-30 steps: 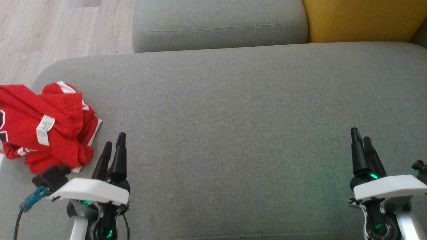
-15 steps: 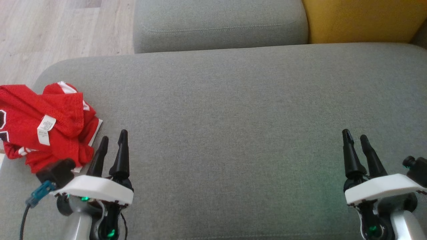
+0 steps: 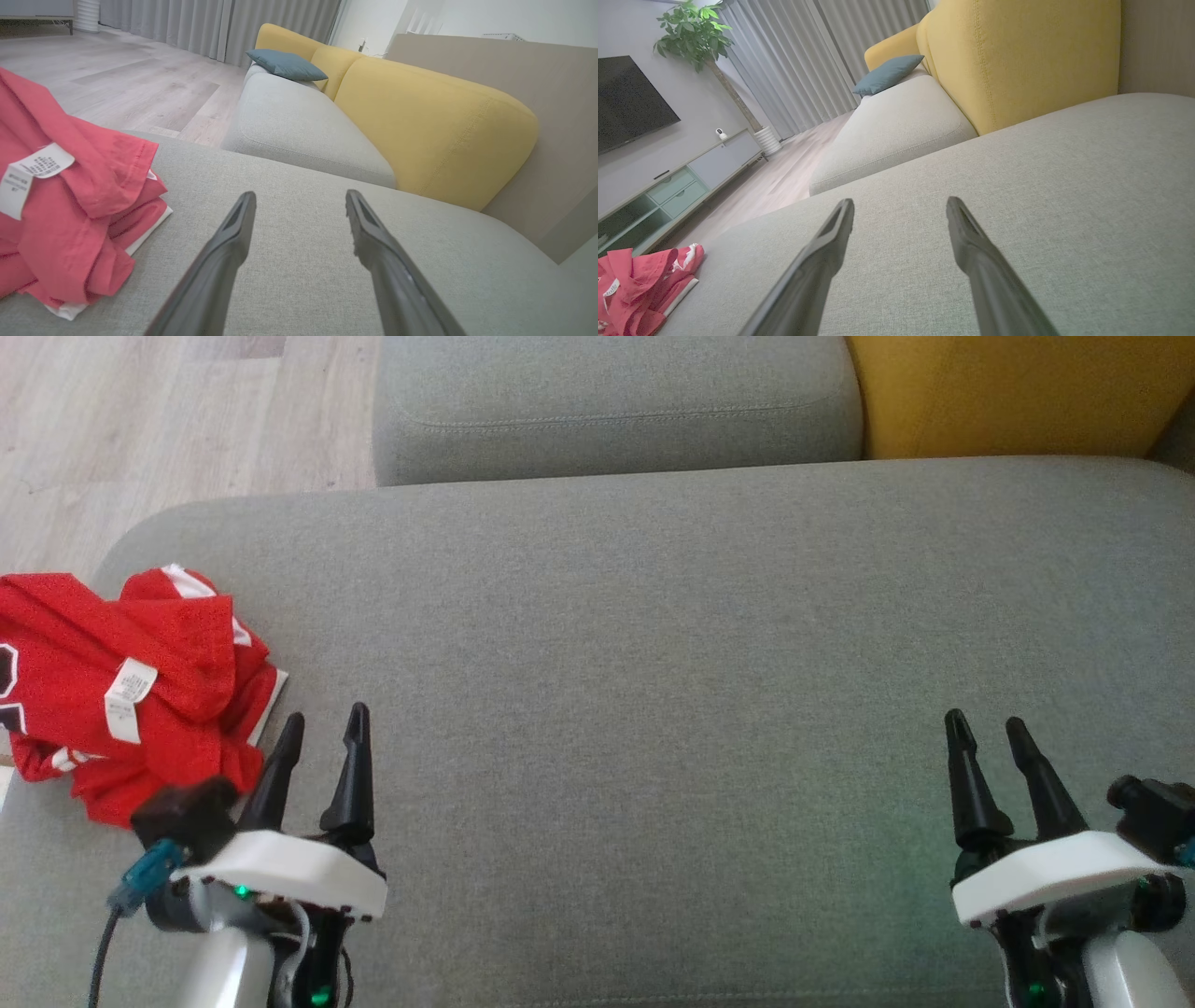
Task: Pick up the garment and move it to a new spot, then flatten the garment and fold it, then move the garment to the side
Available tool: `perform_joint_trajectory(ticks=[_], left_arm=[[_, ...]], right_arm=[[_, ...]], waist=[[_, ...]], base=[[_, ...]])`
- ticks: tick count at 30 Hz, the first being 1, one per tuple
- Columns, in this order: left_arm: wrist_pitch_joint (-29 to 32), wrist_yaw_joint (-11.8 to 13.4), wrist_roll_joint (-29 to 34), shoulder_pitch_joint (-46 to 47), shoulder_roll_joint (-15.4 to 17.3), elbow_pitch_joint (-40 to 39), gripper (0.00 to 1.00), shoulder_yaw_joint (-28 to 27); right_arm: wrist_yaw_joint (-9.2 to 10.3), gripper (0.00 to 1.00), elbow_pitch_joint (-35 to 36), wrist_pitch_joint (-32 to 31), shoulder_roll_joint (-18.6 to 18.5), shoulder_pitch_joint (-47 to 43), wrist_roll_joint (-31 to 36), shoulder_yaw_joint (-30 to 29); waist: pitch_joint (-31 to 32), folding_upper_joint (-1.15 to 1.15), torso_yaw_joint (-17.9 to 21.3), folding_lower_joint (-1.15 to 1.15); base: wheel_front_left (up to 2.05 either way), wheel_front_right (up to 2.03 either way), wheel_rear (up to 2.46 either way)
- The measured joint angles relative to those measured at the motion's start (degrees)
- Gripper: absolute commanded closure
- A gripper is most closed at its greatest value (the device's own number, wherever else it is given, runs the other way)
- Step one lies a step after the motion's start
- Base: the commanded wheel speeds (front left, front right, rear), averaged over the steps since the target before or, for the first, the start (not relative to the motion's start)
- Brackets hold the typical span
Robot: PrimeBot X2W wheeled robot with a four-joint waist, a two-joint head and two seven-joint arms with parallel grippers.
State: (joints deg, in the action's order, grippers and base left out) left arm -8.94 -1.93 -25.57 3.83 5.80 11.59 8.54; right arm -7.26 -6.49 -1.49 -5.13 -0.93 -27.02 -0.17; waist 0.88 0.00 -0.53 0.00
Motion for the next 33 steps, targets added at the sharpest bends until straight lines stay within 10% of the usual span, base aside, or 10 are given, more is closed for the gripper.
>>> perform_joint_trajectory(ticks=[33], left_arm=[[-5.3, 2.5, 19.6, 0.0, 0.9, 5.0, 0.0, 2.0]], right_arm=[[0.0, 0.0, 2.0, 2.7, 1.4, -2.0, 18.6, 0.4]], waist=[[0.1, 0.0, -0.5, 0.0]], base=[[0.0, 0.0, 0.0]])
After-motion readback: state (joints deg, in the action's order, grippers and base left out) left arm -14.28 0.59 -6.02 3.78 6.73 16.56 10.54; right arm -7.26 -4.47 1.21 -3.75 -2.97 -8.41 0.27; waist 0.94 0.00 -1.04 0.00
